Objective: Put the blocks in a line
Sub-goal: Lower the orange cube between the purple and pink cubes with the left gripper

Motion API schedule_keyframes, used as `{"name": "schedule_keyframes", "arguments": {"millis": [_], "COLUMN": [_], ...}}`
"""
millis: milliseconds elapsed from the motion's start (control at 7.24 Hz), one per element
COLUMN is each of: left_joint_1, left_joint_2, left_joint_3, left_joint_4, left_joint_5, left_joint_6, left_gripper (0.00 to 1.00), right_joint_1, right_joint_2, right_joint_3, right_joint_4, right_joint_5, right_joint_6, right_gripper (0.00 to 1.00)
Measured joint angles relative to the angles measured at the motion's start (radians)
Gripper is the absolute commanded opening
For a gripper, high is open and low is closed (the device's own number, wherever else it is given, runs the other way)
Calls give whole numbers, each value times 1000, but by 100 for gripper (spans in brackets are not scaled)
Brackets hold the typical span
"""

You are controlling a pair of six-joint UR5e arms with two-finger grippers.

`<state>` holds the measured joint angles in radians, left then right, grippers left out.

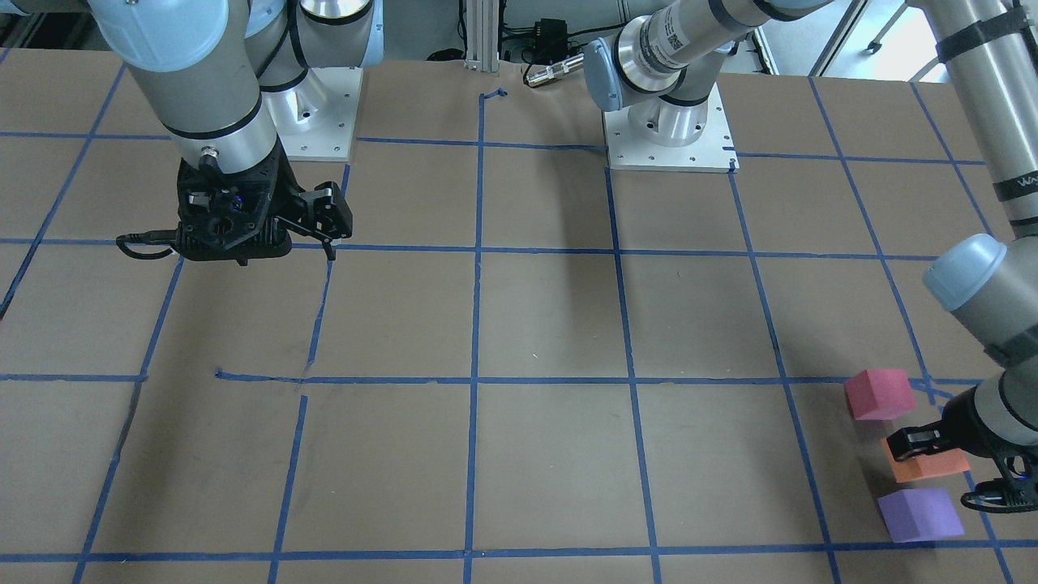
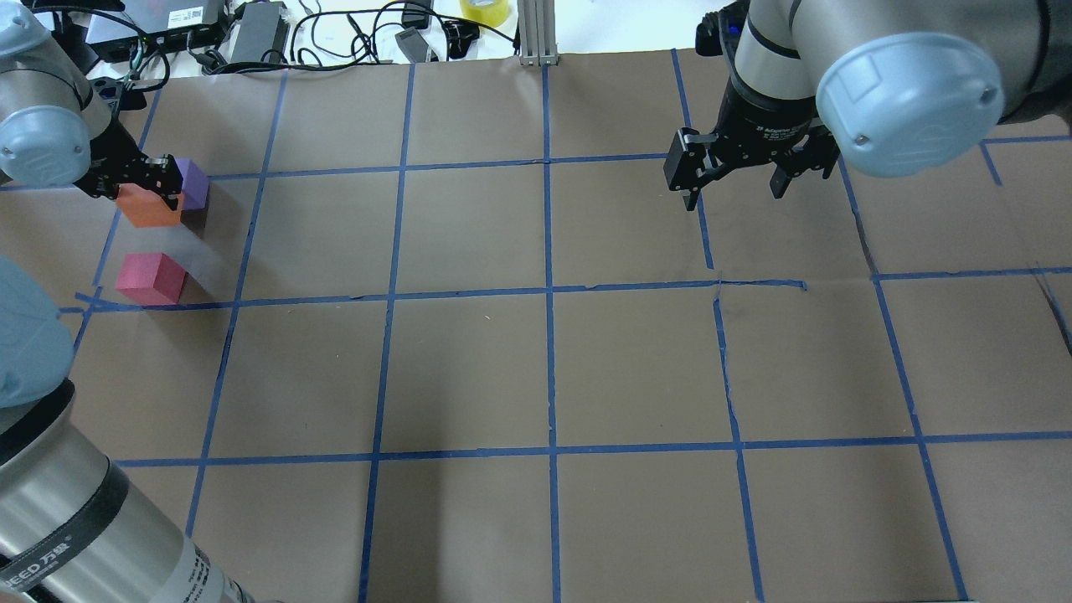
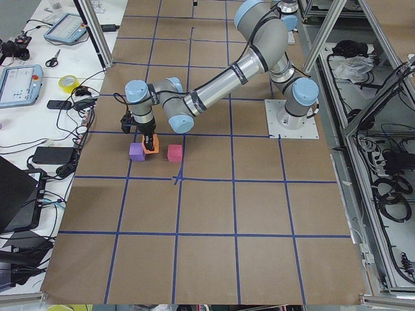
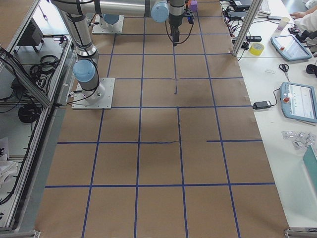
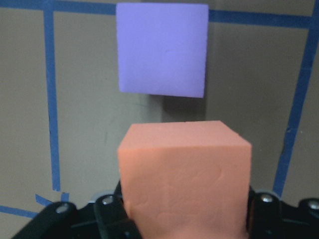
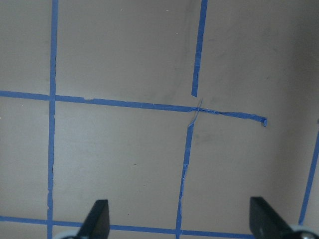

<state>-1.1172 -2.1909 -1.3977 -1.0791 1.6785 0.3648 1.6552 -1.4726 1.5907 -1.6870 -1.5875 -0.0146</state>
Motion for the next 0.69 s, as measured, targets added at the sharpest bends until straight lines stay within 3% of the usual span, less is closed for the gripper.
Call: {"name": "schedule_keyframes", "arguments": {"millis": [691], "left_joint_1": [20], "left_joint_2": [-19], "left_joint_3": [-14], "left_joint_4": [1], "left_joint_5": [-17], "left_joint_6": [86], "left_gripper": [0], "right_joint_1": [0], "right_joint_2": [-2], "right_joint_3": [0], "right_joint_4": [0], "right_joint_5": [3], "right_joint_6": [-1], "right_gripper": [100]}}
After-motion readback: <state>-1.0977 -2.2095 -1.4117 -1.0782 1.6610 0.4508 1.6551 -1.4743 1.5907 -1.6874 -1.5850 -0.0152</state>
